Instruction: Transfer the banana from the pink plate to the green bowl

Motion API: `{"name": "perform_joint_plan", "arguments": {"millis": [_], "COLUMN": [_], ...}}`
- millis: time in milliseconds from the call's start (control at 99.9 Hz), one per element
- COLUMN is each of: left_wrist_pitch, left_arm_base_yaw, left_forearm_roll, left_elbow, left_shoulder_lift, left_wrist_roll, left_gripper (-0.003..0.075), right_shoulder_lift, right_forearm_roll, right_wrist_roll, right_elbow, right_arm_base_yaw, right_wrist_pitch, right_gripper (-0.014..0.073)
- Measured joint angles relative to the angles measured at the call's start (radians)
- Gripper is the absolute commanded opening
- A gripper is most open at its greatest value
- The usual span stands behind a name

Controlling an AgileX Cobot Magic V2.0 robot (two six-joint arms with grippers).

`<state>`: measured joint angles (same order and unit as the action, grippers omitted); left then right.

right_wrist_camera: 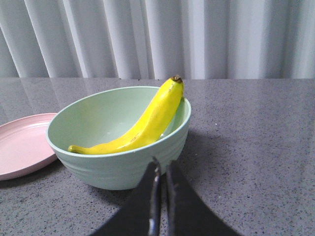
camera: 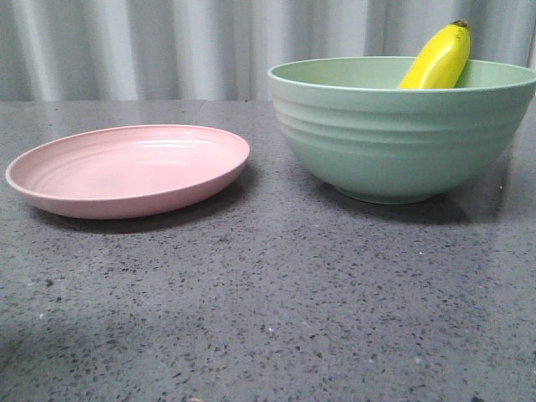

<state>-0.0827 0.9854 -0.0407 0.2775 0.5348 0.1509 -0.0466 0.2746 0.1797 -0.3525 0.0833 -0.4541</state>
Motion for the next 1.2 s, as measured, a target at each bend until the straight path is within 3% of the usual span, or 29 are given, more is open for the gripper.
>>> {"name": "perform_joint_plan", "arguments": {"millis": [700,821,1201], "left_wrist_pitch": [-0.004,-0.021,-0.253], "left_arm_base_yaw": [-0.011,-0.08,-0.361], "left_forearm_roll": [0.0,0.0,0.041], "left_elbow": [-0.015,-0.028,-0.131], "left_shoulder_lift": [0.0,0.0,-0.03], "left_wrist_roll": [0.0,0.0,-0.005], "left_gripper": [-0.002,-0.002,-0.002], "right_shoulder_lift": [0.0,0.0,0.0], "right_forearm_roll": [-0.004,-0.004,-0.004], "right_wrist_roll": [0.002,0.002,0.002], "right_elbow": [0.002,0.002,0.002], "right_arm_base_yaw": [0.0,0.0,0.0], "right_wrist_pitch": [0.0,0.0,0.0], "right_gripper": [-0.0062,-0.0062,-0.0062]}}
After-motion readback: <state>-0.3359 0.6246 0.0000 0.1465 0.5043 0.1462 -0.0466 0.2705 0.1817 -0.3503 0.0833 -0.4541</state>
